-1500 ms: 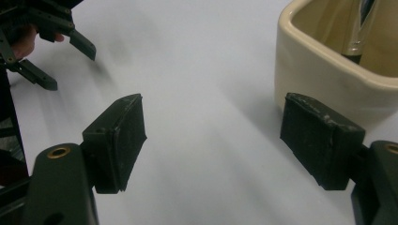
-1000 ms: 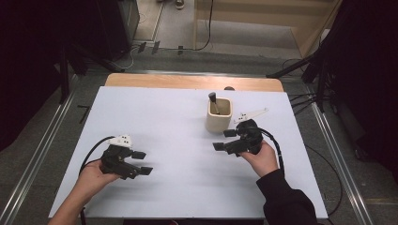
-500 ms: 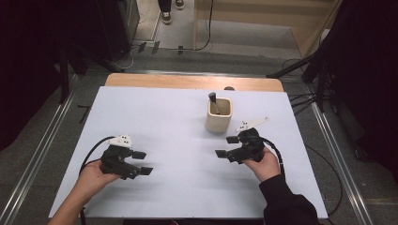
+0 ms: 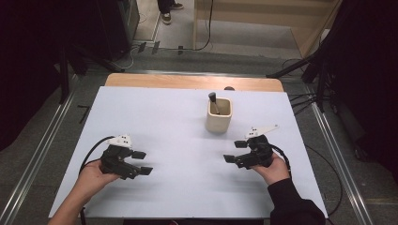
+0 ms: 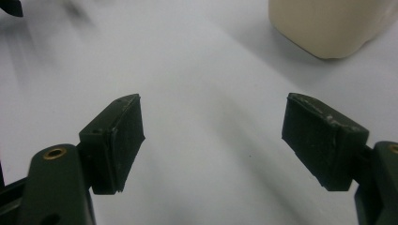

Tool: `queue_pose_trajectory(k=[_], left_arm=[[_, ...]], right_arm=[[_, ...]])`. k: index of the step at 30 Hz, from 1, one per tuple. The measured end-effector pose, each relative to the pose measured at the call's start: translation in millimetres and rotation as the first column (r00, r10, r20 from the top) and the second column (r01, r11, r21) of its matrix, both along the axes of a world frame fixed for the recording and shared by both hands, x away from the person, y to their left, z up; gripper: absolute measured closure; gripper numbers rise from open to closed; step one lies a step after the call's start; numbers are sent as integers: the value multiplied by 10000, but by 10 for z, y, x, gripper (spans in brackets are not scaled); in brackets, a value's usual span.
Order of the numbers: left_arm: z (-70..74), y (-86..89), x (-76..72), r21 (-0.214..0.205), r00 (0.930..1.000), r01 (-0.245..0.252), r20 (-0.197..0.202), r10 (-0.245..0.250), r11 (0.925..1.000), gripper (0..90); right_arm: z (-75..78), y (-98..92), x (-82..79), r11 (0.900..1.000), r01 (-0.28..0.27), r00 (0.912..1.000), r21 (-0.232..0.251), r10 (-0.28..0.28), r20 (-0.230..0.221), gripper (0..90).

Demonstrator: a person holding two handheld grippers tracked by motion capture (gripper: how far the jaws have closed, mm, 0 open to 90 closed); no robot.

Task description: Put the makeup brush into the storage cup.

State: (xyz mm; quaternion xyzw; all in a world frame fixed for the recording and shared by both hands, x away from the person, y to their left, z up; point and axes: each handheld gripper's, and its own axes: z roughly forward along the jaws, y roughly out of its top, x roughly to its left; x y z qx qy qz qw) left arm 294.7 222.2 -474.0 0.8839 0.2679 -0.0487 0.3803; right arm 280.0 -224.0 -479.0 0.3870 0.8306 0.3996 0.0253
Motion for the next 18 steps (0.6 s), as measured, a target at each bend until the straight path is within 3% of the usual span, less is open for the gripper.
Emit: queue_pose_trajectory(k=[18], left_arm=[[-13, 2, 7, 93, 10000, -56, -22, 56, 9999, 282]], right_arm=[[-31, -125, -101, 10000, -32, 9993, -74, 35, 373, 225]])
